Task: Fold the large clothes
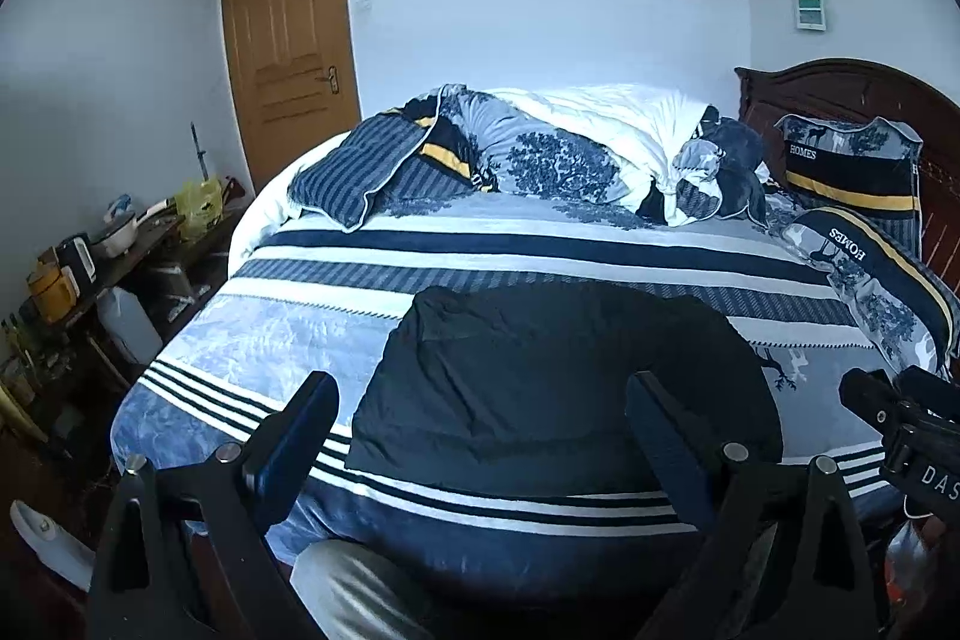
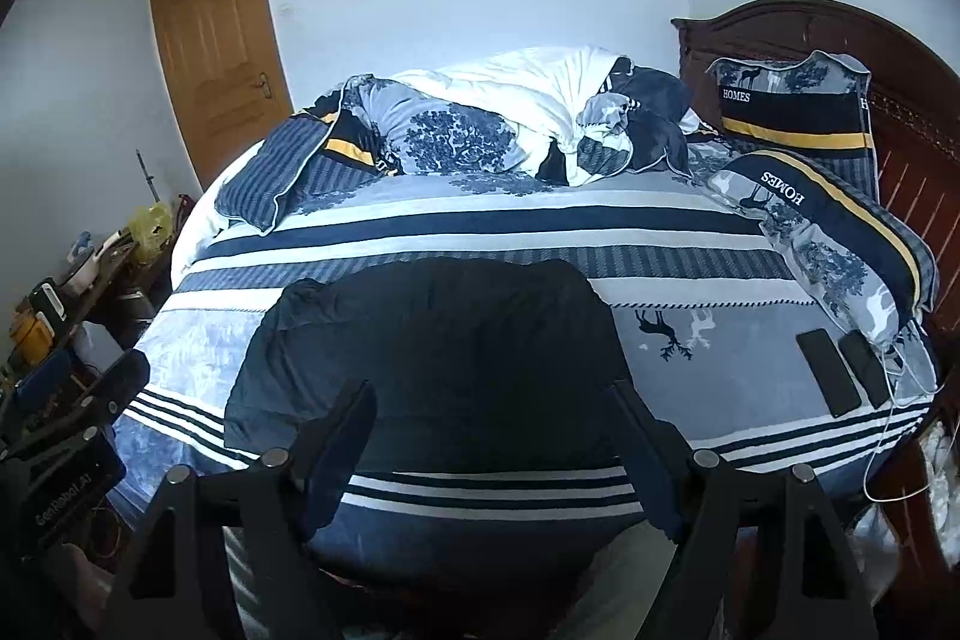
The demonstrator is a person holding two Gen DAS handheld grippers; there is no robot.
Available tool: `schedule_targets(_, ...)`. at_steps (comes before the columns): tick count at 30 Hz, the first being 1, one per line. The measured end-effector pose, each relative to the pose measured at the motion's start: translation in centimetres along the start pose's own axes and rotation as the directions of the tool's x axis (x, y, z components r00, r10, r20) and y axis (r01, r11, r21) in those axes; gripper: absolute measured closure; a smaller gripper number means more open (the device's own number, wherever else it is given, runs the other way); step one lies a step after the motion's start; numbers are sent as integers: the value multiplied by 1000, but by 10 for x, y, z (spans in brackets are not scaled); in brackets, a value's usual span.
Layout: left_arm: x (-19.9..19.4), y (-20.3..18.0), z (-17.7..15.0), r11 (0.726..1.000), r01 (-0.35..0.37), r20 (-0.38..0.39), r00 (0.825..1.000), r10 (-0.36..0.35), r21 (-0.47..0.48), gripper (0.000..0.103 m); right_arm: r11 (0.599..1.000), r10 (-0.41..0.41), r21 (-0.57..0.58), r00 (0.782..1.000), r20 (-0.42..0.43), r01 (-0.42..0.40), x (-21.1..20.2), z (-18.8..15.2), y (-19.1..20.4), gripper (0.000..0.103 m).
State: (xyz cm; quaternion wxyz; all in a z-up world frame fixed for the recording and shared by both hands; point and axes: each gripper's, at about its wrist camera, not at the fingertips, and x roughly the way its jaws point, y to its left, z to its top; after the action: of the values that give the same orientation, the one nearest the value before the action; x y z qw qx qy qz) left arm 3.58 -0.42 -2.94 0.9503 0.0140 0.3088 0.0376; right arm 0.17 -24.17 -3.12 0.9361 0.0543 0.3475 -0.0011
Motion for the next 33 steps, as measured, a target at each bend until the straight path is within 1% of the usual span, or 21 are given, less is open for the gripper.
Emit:
schedule_targets(6,9,4,-6,1000,-16,-46,999,15,-15,7,1000,6,-2,1000,-17,-6,7,-1,1,22)
schedule_targets(8,11,5,-6,999,-27,-51,998,26,-20,7,1000,8,-7,1000,-21,-9,9,-2,4,22)
schedule_targets(10,11,6,-6,1000,-23,-55,998,22,-18,7,1000,10,-14,1000,-24,-10,9,-2,6,22)
schedule_targets(14,8,5,-6,998,-67,-44,997,67,0,7,1000,9,-19,1000,-23,-10,8,-4,8,22)
schedule_targets(19,8,6,-6,998,-65,-56,996,66,5,7,1000,9,-15,1000,-24,-9,8,-3,10,22)
schedule_targets(33,6,7,-5,998,-60,-51,997,60,2,7,999,7,-37,1000,-10,-7,2,-3,14,22)
